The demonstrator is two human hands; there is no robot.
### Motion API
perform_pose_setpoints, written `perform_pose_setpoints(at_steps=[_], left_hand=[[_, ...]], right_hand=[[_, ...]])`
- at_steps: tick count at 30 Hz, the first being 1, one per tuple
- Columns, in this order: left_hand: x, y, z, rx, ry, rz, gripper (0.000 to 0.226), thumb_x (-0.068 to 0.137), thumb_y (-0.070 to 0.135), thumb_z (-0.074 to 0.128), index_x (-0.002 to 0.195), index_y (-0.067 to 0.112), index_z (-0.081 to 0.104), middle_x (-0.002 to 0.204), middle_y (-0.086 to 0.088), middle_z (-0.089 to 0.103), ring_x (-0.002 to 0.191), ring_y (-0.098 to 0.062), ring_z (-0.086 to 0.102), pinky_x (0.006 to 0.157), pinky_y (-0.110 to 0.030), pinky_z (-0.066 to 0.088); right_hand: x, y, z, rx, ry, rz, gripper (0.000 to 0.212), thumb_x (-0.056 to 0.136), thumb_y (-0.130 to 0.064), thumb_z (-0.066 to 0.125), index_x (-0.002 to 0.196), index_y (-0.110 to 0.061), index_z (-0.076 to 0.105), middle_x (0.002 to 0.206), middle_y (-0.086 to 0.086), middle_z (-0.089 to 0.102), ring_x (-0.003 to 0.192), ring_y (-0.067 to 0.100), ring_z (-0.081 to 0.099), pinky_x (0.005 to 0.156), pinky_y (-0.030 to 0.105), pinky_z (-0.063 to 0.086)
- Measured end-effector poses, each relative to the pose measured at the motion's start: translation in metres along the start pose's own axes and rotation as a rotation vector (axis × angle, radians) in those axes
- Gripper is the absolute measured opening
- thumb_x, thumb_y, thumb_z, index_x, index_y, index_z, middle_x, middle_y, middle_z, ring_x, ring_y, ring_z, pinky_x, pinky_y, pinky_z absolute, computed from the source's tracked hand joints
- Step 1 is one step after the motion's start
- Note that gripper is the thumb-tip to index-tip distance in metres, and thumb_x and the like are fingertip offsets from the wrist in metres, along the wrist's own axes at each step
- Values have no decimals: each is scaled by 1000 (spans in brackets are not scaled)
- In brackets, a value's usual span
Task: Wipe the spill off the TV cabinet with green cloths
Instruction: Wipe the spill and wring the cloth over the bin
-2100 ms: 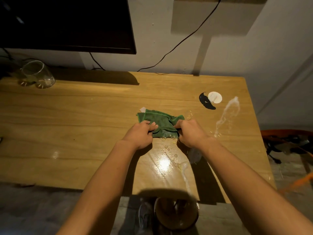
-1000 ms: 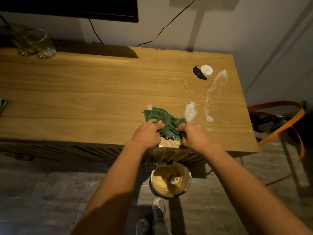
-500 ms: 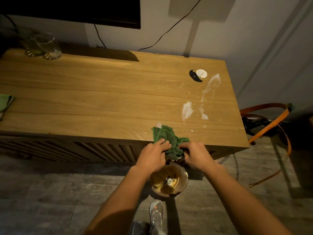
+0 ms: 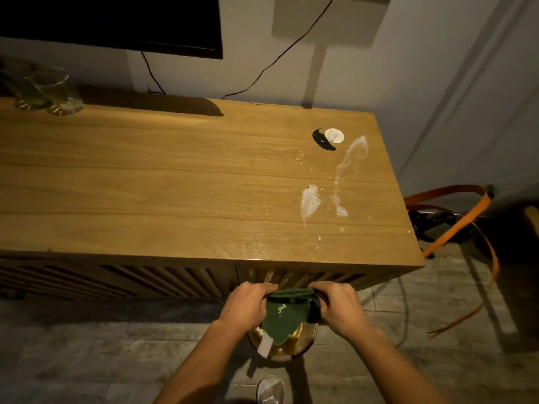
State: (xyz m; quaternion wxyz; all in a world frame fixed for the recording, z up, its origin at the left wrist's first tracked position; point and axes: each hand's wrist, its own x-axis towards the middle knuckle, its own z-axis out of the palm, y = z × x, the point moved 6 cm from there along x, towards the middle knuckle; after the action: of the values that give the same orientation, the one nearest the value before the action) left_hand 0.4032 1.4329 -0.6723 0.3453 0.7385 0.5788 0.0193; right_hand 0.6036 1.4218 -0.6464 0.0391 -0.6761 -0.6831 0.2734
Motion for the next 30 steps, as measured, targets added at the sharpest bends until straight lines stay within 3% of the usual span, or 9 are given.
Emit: perform_pose_setpoints(at_steps=[8, 14, 18, 21, 24, 27, 30], left_hand=[[-2, 22, -28, 12, -90, -3, 46, 95, 19, 49, 137, 38, 53, 126, -1, 66, 114, -22, 60, 95, -40, 52], [-1, 49, -80, -22, -178, 12, 41, 94, 15, 52, 127, 37, 62, 118, 0, 69, 105, -20, 62, 91, -41, 53], [2, 67, -115, 16, -229, 10, 40, 91, 10, 51, 120, 32, 68, 119, -1, 69, 109, -22, 61, 95, -39, 51], [6, 78, -141, 43, -279, -18, 39, 88, 10, 52, 117, 29, 71, 117, -1, 71, 109, -21, 61, 94, -31, 50], [11, 90, -175, 16, -277, -40, 34, 86, 13, 55, 111, 26, 73, 110, -2, 73, 100, -16, 63, 86, -25, 49], [19, 104, -213, -2, -243, -29, 27, 85, 20, 58, 106, 26, 75, 106, 0, 73, 99, -17, 63, 86, -29, 51], [30, 114, -249, -25, -183, -25, 24, 89, 19, 59, 105, 28, 74, 105, 4, 70, 101, -15, 61, 85, -30, 49]], right_hand=[[5, 3, -30, -1, -88, -4, 33, 92, -18, 60, 120, -34, 66, 108, -12, 70, 101, 6, 62, 90, 26, 51], [12, -16, -72, 58, -208, -14, 28, 93, -17, 59, 111, -35, 69, 89, -20, 64, 83, -1, 58, 68, 12, 42], [18, -32, -104, 73, -286, -7, 26, 93, -15, 58, 109, -31, 72, 84, -14, 65, 77, 5, 61, 59, 15, 46], [24, -51, -134, 58, -336, -50, 24, 90, -14, 59, 104, -27, 74, 93, -8, 71, 85, 12, 64, 66, 20, 49], [32, -71, -170, 66, -369, -68, 24, 88, -11, 59, 98, -23, 76, 88, -5, 71, 84, 15, 66, 67, 24, 52], [45, -89, -207, 70, -364, -88, 26, 86, -8, 57, 89, -24, 77, 86, -1, 73, 87, 21, 67, 76, 36, 57], [59, -105, -239, 63, -340, -114, 21, 86, -15, 61, 80, -30, 73, 83, -5, 70, 88, 19, 64, 76, 32, 54]])
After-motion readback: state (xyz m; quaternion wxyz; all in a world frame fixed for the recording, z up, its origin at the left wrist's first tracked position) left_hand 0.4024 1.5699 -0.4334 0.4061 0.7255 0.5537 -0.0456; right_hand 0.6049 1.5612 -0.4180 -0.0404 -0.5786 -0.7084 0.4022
